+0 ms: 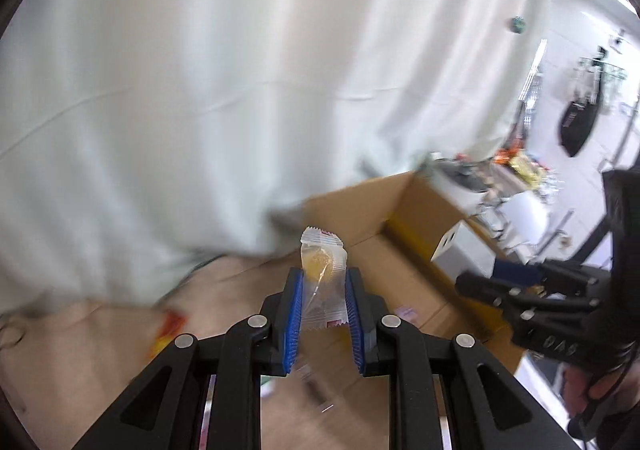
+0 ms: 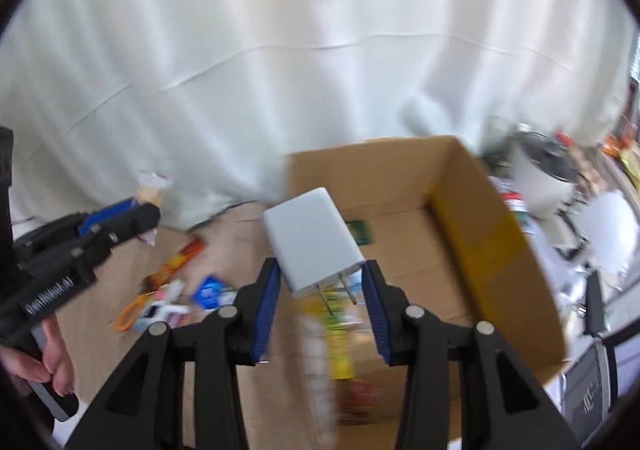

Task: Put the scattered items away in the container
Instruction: 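Carry both items over the cardboard box and open both tools to drop them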

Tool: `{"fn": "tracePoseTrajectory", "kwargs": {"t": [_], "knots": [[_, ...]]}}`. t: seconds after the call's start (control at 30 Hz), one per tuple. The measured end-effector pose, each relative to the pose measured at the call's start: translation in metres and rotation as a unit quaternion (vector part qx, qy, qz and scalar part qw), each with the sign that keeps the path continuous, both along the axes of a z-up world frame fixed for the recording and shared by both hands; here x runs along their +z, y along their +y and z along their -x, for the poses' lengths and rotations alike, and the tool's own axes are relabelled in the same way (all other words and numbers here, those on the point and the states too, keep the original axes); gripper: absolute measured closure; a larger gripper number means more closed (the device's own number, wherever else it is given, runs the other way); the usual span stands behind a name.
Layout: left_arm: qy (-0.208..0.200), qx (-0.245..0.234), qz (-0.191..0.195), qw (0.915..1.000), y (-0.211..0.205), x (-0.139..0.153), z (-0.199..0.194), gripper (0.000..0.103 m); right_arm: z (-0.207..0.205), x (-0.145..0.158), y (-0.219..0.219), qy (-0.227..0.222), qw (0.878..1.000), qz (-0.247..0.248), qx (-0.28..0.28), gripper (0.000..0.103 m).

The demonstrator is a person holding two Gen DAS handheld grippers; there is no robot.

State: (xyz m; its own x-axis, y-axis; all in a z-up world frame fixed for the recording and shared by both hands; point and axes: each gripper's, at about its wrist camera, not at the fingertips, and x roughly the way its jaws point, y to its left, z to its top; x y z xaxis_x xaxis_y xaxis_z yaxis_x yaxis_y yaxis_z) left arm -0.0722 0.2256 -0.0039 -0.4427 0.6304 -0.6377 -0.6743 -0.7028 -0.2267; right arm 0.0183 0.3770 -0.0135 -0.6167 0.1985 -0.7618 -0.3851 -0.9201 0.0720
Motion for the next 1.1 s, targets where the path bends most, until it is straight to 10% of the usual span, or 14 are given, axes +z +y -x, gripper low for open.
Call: {"fn": "tracePoseTrajectory", "kwargs": {"t": [0.43,0.77,1.1], "knots": [[-0.088,-0.066,0.06,0.9921,0.151,-0.059,0.01,0.081,-0.032,-0.077,0.088,-0.071,0.995,0.055,-0.054,0.057],[-0.109,-0.057,0.133,0.9834,0.172,-0.098,0.004,0.081,-0.035,-0.105,0.095,-0.098,0.991,0.082,-0.048,0.086],[-0.111,-0.063,0.159,0.9789,0.182,-0.114,0.003,0.081,-0.037,-0.112,0.094,-0.108,0.989,0.089,-0.053,0.087]]}}
